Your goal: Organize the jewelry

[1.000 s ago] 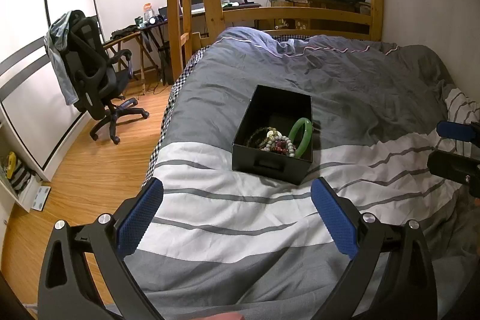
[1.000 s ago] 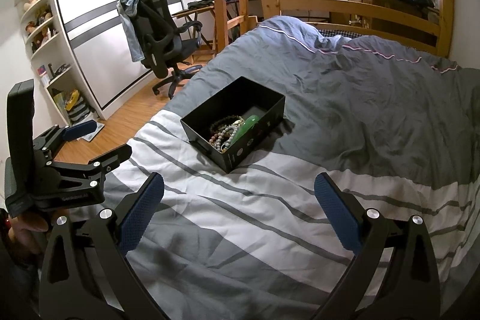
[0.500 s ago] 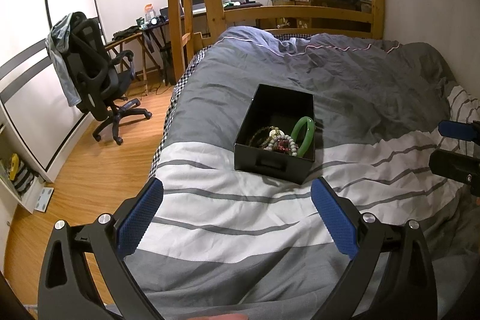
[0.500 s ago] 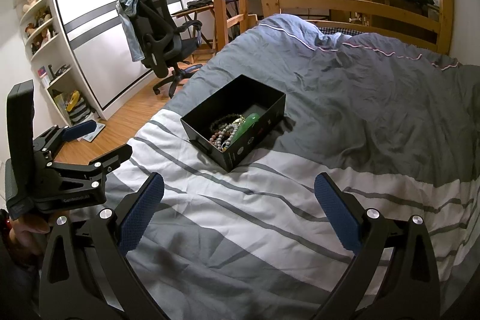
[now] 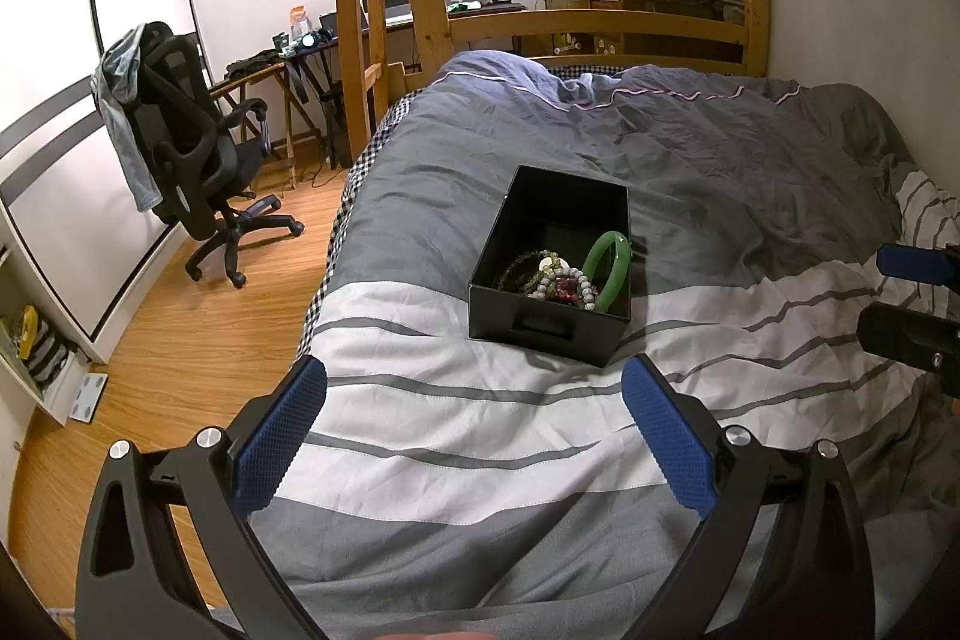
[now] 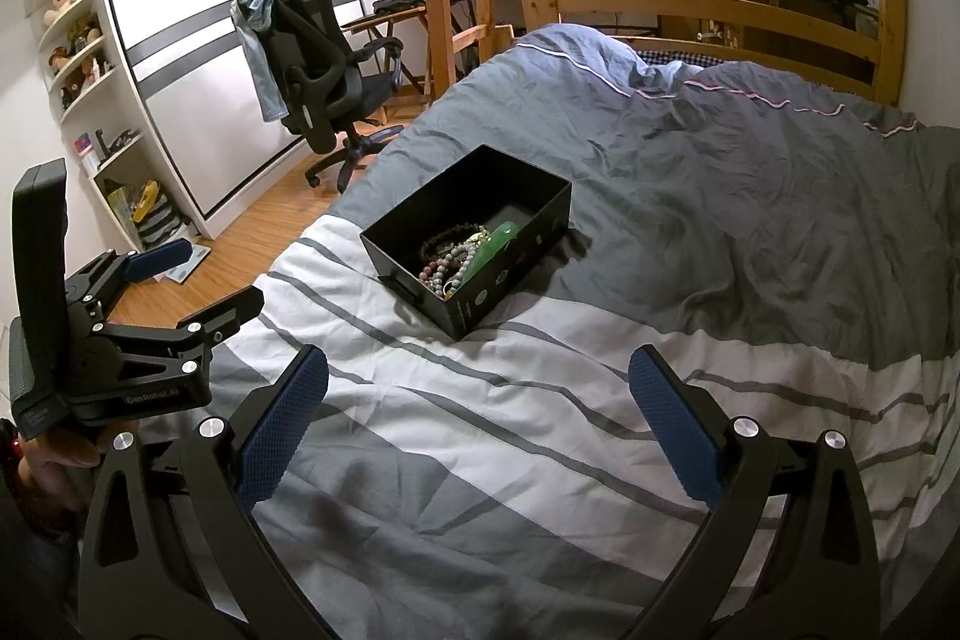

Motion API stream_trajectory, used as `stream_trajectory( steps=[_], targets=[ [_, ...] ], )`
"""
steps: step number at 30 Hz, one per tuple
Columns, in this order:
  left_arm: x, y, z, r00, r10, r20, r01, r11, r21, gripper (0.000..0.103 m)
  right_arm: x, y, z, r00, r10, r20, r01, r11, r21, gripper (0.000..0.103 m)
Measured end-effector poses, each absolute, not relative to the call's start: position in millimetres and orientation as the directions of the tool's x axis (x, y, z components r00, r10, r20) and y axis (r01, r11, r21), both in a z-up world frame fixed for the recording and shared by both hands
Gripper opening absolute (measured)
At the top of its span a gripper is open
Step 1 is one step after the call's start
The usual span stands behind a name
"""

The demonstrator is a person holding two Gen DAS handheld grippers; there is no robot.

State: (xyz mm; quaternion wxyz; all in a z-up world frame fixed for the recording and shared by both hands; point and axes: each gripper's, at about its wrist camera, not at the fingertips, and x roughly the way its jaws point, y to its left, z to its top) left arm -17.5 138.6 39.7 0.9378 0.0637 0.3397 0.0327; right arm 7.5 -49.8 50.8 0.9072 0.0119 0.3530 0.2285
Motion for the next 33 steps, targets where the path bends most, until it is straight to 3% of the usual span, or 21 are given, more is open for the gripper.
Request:
stream_trajectory(
  steps=[33],
  targets=[
    [-23.5, 136.7, 32.4, 0.757, 0.112, -0.644, -0.01, 0.987, 0.159, 0.097, 8.3, -49.6, 51.6, 0.644, 0.423, -0.637, -0.405, 0.895, 0.185, 0.099]
  ],
)
